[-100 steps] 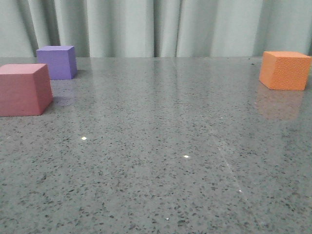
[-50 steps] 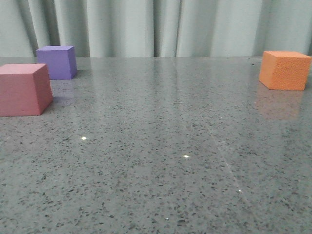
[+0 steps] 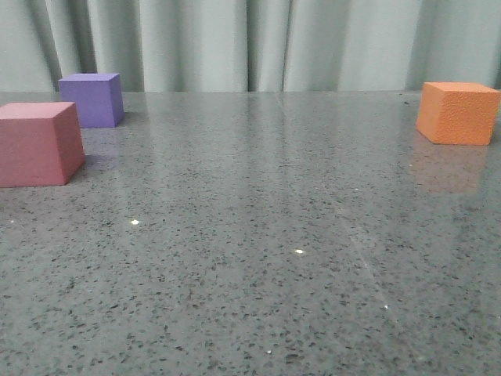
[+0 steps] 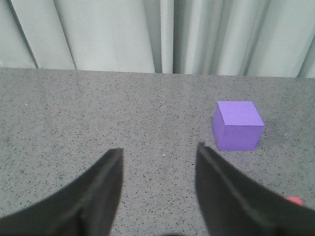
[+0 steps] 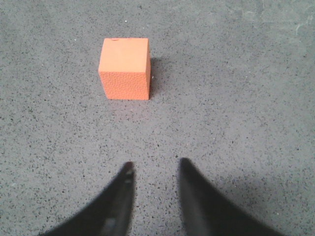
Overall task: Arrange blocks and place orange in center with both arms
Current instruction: 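Move the right gripper toward the orange cube, opening it, then lower the right gripper over the orange cube and close on it, then lift the orange cube and carry it toward the table center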
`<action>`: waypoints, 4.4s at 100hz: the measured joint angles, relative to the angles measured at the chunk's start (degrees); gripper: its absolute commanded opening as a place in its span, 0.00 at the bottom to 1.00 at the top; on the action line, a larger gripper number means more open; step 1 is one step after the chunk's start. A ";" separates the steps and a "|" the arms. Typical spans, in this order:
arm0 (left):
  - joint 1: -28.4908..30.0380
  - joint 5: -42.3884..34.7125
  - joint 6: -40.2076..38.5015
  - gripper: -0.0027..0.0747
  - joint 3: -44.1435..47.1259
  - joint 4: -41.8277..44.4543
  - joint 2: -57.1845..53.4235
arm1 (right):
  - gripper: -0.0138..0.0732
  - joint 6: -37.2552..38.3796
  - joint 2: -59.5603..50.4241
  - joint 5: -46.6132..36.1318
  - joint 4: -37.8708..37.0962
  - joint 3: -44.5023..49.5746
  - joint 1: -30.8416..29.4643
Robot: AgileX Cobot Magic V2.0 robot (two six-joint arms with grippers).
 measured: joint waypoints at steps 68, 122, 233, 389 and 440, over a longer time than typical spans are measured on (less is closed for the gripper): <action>0.00 0.08 0.00 0.93 -0.11 -0.10 0.00 | 0.83 0.00 3.47 1.13 3.47 -5.09 0.00; 0.00 0.08 0.00 0.93 -0.11 -0.10 0.00 | 0.83 0.00 40.56 23.20 4.43 -43.01 3.68; 0.00 0.08 0.00 0.93 -0.11 -0.10 0.03 | 0.83 2.15 71.14 32.04 1.87 -62.96 3.68; 0.00 0.08 0.00 0.93 -0.11 -0.10 0.03 | 0.48 6.21 74.89 32.18 8.66 -79.02 19.64; 0.00 0.08 0.00 0.93 -0.11 -0.10 0.03 | 0.60 12.29 84.61 32.18 12.92 -82.80 27.20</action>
